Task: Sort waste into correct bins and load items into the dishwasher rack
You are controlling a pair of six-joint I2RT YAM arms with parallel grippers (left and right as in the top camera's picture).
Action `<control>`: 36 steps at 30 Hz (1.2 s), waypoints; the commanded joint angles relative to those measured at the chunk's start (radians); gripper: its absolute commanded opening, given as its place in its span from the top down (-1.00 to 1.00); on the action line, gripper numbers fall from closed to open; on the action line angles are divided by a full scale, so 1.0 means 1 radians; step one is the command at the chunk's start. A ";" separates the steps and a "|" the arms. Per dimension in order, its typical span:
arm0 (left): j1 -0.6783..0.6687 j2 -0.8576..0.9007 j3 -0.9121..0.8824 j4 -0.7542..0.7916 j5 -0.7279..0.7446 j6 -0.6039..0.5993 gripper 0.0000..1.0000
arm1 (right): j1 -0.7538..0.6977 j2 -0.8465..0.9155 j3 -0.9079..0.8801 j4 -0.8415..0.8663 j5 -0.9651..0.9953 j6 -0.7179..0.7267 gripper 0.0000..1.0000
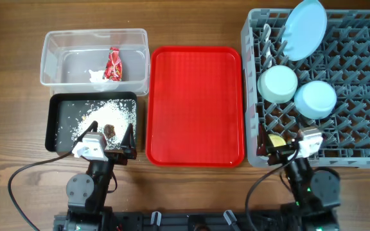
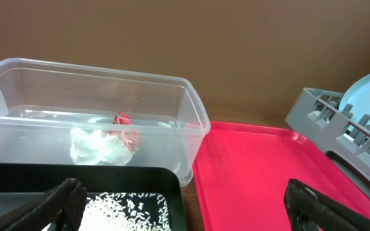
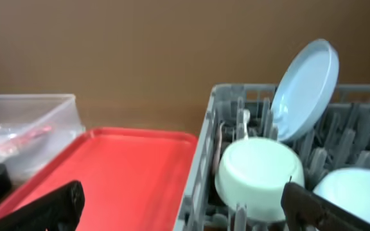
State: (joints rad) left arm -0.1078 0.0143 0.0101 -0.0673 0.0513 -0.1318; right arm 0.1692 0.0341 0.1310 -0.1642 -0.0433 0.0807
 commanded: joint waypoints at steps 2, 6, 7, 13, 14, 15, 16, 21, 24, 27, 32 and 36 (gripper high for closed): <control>0.009 -0.006 -0.005 -0.004 0.011 0.019 -1.00 | 0.000 -0.031 -0.125 0.170 0.020 -0.009 -0.99; 0.009 -0.006 -0.005 -0.004 0.011 0.019 -1.00 | 0.000 -0.031 -0.126 0.171 0.017 0.000 -0.99; 0.009 -0.006 -0.005 -0.004 0.011 0.019 -1.00 | 0.000 -0.030 -0.126 0.171 0.017 0.000 -1.00; 0.009 -0.006 -0.004 -0.004 0.011 0.019 -0.99 | 0.000 -0.029 -0.126 0.171 0.017 0.000 -0.99; 0.009 -0.006 -0.005 -0.004 0.011 0.019 -0.99 | 0.000 -0.029 -0.126 0.171 0.017 0.000 -0.99; 0.009 -0.006 -0.005 -0.004 0.011 0.019 -1.00 | 0.000 -0.029 -0.126 0.171 0.017 0.000 -0.99; 0.009 -0.006 -0.004 -0.004 0.011 0.019 -0.99 | 0.000 -0.029 -0.126 0.171 0.017 0.000 -0.99; 0.009 -0.006 -0.005 -0.004 0.011 0.019 -1.00 | 0.000 -0.029 -0.126 0.171 0.017 0.000 -0.99; 0.009 -0.006 -0.005 -0.004 0.011 0.019 -1.00 | 0.000 -0.029 -0.126 0.171 0.017 0.000 -0.99; 0.009 -0.006 -0.005 -0.004 0.011 0.019 -1.00 | 0.000 -0.029 -0.126 0.171 0.017 0.000 -0.99; 0.009 -0.006 -0.005 -0.004 0.011 0.019 -1.00 | 0.000 -0.029 -0.126 0.171 0.017 0.000 -0.99; 0.009 -0.006 -0.004 -0.004 0.011 0.019 -1.00 | 0.000 -0.029 -0.126 0.171 0.017 0.000 -1.00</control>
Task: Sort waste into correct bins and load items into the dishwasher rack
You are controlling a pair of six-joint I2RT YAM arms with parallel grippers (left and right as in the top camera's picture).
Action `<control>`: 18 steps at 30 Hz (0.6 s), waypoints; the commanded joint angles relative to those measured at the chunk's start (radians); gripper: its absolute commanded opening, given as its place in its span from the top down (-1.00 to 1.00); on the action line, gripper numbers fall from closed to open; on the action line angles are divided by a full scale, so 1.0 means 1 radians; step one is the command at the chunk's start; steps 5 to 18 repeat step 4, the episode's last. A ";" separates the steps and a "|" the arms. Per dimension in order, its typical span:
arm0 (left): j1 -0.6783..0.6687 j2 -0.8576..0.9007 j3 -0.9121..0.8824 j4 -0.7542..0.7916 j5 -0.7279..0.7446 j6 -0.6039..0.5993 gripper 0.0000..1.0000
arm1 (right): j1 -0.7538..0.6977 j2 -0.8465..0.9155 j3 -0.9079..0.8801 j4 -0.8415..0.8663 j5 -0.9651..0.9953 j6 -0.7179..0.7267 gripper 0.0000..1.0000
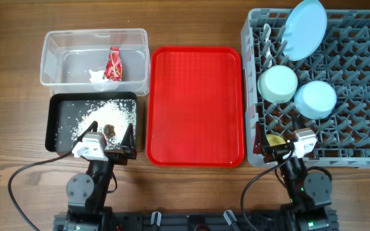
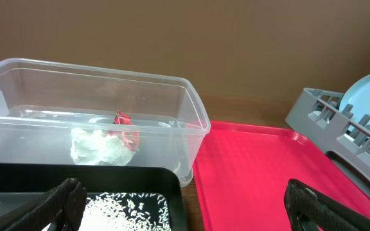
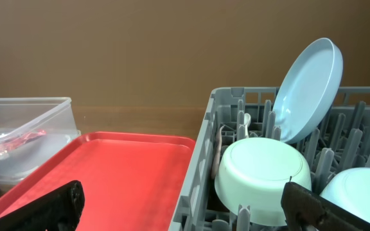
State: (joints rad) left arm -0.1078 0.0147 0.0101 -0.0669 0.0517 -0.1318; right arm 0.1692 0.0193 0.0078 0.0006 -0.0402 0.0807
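Observation:
A clear plastic bin (image 1: 56, 48) at the back left holds a red wrapper (image 1: 114, 64) and a white crumpled tissue (image 1: 96, 77); both also show in the left wrist view, wrapper (image 2: 126, 131) and tissue (image 2: 95, 147). In front of the bin, a black tray (image 1: 53, 125) holds scattered rice (image 1: 111, 112). The grey dishwasher rack (image 1: 358, 70) carries a pale blue plate (image 1: 305, 29) on edge and two upturned bowls (image 1: 278, 85) (image 1: 315, 99). My left gripper (image 1: 106, 137) stands open over the black tray's near edge. My right gripper (image 1: 281, 146) is open at the rack's near left corner.
A red tray (image 1: 196, 106) with nothing on it lies between the black tray and the rack. A small yellow item (image 1: 275, 140) sits in the rack's front left cell. The rack's wall (image 3: 201, 173) rises right in front of my right gripper (image 3: 184, 194).
My right arm has drawn back a little toward the front edge, and its wrist view is now sharp. The left arm and all objects are where they were.

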 commanded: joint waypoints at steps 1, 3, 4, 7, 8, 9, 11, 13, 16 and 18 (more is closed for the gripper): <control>0.009 -0.007 -0.005 -0.005 0.011 0.019 -0.99 | 0.000 -0.014 -0.003 0.006 0.014 0.001 -0.99; 0.009 -0.007 -0.005 -0.005 0.011 0.019 -0.99 | 0.000 -0.014 -0.003 0.006 0.014 0.000 -0.99; 0.009 -0.007 -0.005 -0.005 0.011 0.019 -1.00 | 0.000 -0.014 -0.003 0.006 0.014 0.001 -1.00; 0.009 -0.007 -0.005 -0.005 0.011 0.019 -1.00 | 0.000 -0.014 -0.003 0.006 0.014 0.001 -1.00; 0.009 -0.007 -0.005 -0.005 0.011 0.019 -1.00 | 0.000 -0.014 -0.003 0.006 0.014 0.001 -1.00; 0.009 -0.007 -0.005 -0.005 0.011 0.019 -1.00 | 0.000 -0.014 -0.003 0.006 0.014 0.001 -1.00; 0.009 -0.007 -0.005 -0.005 0.011 0.019 -1.00 | 0.000 -0.014 -0.003 0.006 0.014 0.001 -1.00; 0.009 -0.007 -0.005 -0.005 0.011 0.019 -1.00 | 0.000 -0.014 -0.003 0.006 0.014 0.001 -1.00; 0.009 -0.007 -0.005 -0.005 0.011 0.019 -1.00 | 0.000 -0.014 -0.003 0.006 0.014 0.001 -1.00; 0.009 -0.007 -0.005 -0.005 0.011 0.019 -1.00 | 0.000 -0.014 -0.003 0.006 0.014 0.001 -1.00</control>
